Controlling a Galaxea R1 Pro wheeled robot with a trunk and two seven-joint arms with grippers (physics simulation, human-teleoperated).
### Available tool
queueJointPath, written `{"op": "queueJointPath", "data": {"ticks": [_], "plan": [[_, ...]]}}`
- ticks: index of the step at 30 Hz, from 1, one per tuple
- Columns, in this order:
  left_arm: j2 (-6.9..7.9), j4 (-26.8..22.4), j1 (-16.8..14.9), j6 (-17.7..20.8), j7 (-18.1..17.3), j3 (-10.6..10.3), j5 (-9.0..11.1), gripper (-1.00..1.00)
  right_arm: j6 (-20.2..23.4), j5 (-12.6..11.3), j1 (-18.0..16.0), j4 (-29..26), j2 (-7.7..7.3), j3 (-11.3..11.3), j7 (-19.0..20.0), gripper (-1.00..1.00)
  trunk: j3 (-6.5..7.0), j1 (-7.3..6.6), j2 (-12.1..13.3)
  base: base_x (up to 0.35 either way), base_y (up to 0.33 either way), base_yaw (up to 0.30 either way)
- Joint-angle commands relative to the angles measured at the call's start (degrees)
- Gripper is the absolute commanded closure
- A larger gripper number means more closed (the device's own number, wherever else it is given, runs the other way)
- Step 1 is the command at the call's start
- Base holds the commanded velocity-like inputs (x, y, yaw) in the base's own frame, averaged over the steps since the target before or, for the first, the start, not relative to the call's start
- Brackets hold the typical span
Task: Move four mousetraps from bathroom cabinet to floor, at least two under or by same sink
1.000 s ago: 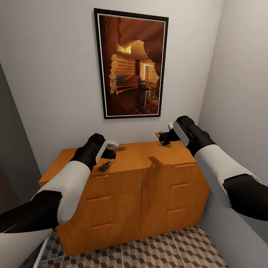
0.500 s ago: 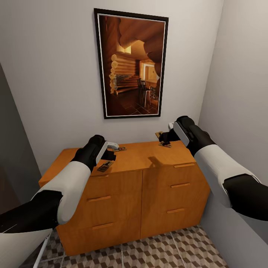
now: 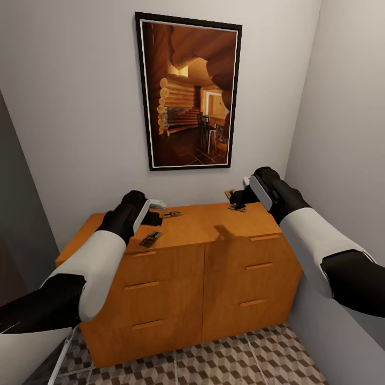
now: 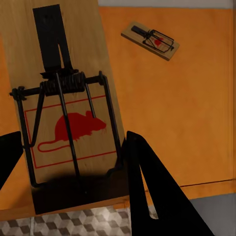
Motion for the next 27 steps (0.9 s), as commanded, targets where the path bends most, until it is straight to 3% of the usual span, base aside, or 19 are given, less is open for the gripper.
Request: {"op": "queueJointPath", "data": {"ticks": [1,11,27], "plan": [[0.01,-0.28,-0.04,0.22,0.19,-0.07,0.03,-1.0,0.17,-0.77,-0.06,-0.14,-0.09,0.36,-0.63,1.0,-0.07,0.0,-0.03,0.0,0.0,0.0],[0.3,-0.52,-0.04,0.97,-0.24,0.1,0.98,-1.0,0.17,-0.63,-0.06,-0.42,-0.21,0.27,-0.67,1.0,-0.07,0.0,-0.03,0.0,0.0,0.0],[5.39,-0.11,-0.04,0.97,-4.99,-0.51,5.13,-1.0,0.17,-0.82,-0.06,-0.41,-1.01,0.37,-0.66,1.0,-0.07,0.0,-0.03,0.0,0.0,0.0]]}}
